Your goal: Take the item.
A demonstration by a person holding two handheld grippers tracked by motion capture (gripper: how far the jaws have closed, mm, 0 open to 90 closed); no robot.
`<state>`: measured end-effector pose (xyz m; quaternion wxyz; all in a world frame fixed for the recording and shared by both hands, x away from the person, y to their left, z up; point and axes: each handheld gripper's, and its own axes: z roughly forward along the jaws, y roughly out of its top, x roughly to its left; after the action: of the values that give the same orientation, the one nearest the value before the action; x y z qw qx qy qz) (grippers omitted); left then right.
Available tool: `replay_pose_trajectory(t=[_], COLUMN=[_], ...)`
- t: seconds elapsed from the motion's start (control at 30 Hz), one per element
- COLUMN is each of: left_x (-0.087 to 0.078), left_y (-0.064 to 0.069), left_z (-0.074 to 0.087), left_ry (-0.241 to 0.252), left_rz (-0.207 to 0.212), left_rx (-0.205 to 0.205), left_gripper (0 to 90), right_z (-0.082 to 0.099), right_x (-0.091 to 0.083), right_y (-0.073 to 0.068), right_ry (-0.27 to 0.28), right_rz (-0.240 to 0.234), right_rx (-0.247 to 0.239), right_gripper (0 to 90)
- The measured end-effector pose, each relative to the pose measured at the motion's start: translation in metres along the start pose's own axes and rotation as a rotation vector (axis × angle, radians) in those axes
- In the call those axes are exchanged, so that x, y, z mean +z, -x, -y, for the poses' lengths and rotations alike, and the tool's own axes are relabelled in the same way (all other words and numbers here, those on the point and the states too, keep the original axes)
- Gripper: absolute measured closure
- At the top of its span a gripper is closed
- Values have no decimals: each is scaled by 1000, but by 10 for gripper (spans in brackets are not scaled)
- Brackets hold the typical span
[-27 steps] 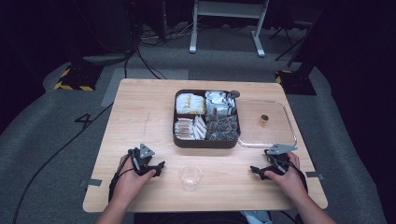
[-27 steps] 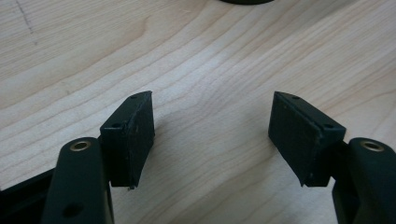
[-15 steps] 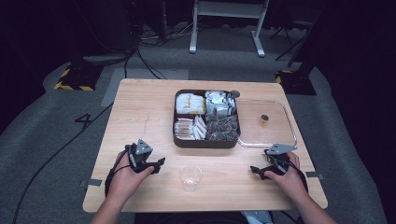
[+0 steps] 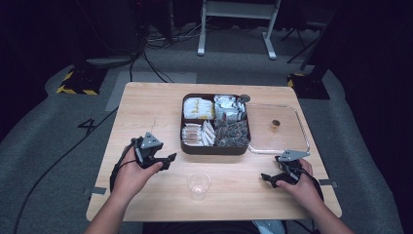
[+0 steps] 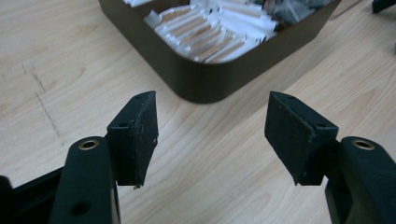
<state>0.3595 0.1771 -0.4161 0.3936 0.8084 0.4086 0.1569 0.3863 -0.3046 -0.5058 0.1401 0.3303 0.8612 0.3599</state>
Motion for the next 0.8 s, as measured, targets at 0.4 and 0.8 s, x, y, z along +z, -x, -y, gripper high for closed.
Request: replay_pose_trajectory(t=[0.4,0.8], left_x=[4,30], left_y=[-9,-20], left_z=[-57,-90], left_ry=[49,56], left_rz=[7,30], left_rx=[20,43], left_gripper=[354,349], right_z=[0,0], right_x=[0,0], right_y=[0,0], right_ry=[1,1], right_rz=[4,6], right_rx=[5,6], right_gripper=[12,12])
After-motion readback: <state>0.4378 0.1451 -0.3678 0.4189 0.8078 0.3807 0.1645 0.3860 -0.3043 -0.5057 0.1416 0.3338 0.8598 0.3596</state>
